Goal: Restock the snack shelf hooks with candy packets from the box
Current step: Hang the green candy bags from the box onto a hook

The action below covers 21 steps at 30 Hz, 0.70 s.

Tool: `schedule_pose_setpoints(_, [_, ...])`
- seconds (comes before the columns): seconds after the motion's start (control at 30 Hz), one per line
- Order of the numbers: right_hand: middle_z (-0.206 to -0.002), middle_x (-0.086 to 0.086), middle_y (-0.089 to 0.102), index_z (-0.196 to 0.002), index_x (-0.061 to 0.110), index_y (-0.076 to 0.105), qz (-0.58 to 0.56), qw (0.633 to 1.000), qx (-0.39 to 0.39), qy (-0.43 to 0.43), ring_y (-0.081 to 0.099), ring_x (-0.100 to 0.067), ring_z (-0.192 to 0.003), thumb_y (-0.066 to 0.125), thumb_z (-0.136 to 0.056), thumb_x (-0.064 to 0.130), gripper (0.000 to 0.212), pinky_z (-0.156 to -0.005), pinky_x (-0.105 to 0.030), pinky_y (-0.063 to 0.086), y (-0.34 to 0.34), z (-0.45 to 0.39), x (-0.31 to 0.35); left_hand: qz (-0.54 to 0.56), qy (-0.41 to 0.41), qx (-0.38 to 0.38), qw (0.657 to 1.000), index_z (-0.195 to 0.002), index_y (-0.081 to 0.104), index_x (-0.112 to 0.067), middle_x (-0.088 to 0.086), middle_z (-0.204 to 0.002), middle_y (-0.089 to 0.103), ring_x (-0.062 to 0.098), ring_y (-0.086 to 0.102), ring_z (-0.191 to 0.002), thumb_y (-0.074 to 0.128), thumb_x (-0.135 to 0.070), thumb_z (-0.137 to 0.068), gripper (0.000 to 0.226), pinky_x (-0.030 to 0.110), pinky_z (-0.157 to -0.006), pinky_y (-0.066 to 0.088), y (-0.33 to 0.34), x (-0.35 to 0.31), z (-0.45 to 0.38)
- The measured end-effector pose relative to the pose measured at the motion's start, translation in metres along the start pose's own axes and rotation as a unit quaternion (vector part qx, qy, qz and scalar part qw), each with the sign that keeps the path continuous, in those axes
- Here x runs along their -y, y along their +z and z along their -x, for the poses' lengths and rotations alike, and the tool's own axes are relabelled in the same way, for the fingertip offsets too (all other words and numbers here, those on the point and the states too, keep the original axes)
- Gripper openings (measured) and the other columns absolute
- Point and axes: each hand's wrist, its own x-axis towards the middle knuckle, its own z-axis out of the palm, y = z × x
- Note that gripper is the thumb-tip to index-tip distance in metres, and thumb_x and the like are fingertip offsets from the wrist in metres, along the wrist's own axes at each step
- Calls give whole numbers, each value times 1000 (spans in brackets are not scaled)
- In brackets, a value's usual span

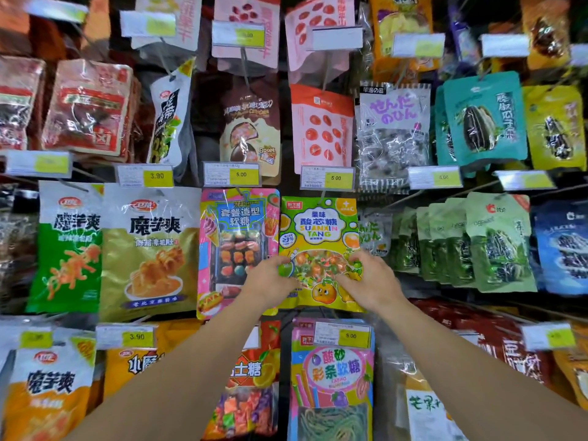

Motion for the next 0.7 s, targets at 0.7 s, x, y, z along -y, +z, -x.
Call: schedule_pose_setpoints(0.7, [-148, -14, 37, -147, 13, 39, 52, 995, 73, 49, 40, -28, -136, 64, -91, 35, 65, -107, -31, 32, -1, 167, 77, 97, 38, 65, 992, -135, 56, -14, 4, -134, 60, 17, 56, -123, 67, -26, -88, 50, 28, -103, 41, -33, 44, 144])
